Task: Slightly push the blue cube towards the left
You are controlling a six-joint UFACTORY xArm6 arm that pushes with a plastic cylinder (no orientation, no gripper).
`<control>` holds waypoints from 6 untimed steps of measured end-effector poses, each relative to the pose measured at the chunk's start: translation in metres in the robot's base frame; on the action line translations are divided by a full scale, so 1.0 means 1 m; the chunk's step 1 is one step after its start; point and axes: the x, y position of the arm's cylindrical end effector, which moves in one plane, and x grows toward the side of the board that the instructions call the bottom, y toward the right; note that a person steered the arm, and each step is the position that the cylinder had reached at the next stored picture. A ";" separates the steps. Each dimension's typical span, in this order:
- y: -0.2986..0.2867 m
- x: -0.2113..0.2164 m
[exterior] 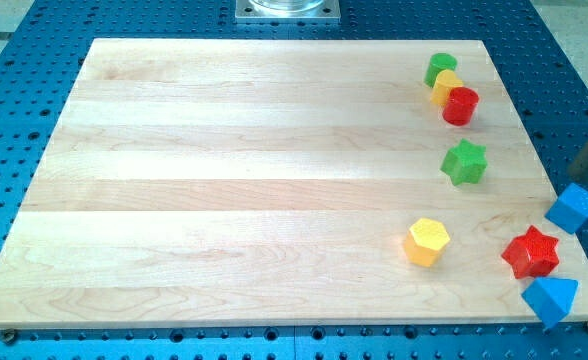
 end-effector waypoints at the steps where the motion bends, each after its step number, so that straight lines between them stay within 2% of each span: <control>1: 0.000 0.027; 2: 0.000 0.051; 3: 0.000 0.051; 5: -0.059 0.053; 6: -0.062 0.053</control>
